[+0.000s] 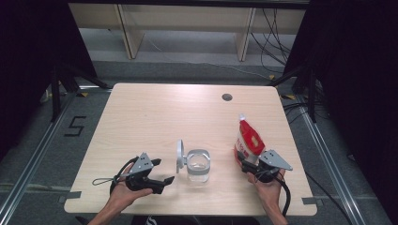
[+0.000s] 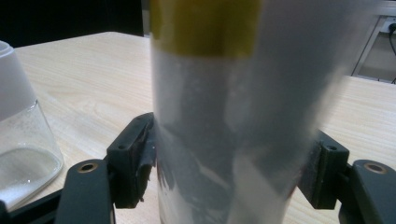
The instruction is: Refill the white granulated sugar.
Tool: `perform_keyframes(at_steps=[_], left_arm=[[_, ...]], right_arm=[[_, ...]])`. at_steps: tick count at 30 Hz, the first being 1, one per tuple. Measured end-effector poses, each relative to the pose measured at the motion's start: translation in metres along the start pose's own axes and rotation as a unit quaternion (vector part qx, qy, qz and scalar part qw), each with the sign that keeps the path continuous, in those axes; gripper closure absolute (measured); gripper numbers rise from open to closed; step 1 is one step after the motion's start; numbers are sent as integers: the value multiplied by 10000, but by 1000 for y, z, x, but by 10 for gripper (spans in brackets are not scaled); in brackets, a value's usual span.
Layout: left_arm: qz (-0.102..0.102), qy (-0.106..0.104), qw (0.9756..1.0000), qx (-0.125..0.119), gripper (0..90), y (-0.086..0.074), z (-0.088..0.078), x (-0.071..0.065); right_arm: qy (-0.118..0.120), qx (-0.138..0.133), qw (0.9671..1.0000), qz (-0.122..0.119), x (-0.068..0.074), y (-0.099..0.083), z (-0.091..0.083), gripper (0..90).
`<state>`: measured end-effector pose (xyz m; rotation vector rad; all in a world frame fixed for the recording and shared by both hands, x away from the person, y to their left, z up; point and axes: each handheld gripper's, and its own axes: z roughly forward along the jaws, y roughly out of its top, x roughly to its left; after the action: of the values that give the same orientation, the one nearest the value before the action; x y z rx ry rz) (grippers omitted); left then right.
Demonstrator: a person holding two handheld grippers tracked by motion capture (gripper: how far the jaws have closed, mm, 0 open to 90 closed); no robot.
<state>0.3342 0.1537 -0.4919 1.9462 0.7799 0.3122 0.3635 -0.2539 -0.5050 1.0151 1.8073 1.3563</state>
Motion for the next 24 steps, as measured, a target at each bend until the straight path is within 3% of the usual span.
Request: perform_keyframes(at_steps=[1, 7, 10, 11, 18, 24], left_arm=[[9, 2, 10000, -1, 162, 0, 0, 0], [-8, -23, 10000, -5, 162, 0, 0, 0], [23, 20, 10000, 39, 163, 0, 0, 0], [25, -12, 10000, 29, 162, 0, 1, 0], [76, -24, 10000, 16, 162, 0, 1, 0], [32, -18, 10000, 6, 162, 0, 0, 0]], right_arm=[[-59, -90, 9999, 16, 0, -1, 1, 319], [-68, 36, 10000, 63, -1, -3, 2, 319], [-35, -11, 10000, -18, -2, -4, 3, 329], [-96, -137, 9998, 57, -1, -5, 4, 333], [-17, 68, 9999, 125, -2, -9, 9, 335], [58, -64, 10000, -16, -2, -8, 12, 347]])
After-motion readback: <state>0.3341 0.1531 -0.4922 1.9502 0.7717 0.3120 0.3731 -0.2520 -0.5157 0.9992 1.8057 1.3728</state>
